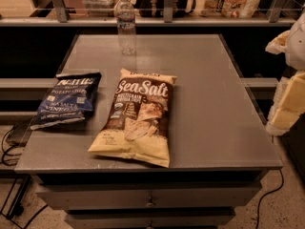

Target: Knock water bottle over

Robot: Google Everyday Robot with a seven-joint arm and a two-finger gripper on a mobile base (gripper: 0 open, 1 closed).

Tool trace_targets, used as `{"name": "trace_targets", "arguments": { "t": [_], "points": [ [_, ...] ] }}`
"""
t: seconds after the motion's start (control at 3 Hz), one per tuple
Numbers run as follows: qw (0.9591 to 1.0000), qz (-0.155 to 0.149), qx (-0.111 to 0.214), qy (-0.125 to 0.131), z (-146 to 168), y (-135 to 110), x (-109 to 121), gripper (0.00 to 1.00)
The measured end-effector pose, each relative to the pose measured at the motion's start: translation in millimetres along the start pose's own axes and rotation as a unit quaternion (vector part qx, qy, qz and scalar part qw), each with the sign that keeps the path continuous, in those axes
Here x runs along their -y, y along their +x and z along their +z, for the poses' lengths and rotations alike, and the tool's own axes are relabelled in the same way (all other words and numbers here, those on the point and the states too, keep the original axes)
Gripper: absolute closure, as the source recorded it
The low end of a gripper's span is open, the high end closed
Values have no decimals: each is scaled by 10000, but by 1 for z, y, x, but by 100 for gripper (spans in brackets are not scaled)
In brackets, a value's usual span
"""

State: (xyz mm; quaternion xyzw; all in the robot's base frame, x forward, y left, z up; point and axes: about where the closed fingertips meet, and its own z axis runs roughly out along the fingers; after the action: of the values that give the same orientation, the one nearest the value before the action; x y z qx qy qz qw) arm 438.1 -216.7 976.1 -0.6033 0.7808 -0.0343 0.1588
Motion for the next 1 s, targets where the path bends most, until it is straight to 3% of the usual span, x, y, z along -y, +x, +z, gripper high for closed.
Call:
{"name": "trace_targets", "arguments": {
  "t": [0.67, 1.0],
  "points": [
    [9999, 54, 99, 60, 0, 1, 0, 0],
    [9973, 297, 665, 114, 8, 1, 11, 0]
  ]
}}
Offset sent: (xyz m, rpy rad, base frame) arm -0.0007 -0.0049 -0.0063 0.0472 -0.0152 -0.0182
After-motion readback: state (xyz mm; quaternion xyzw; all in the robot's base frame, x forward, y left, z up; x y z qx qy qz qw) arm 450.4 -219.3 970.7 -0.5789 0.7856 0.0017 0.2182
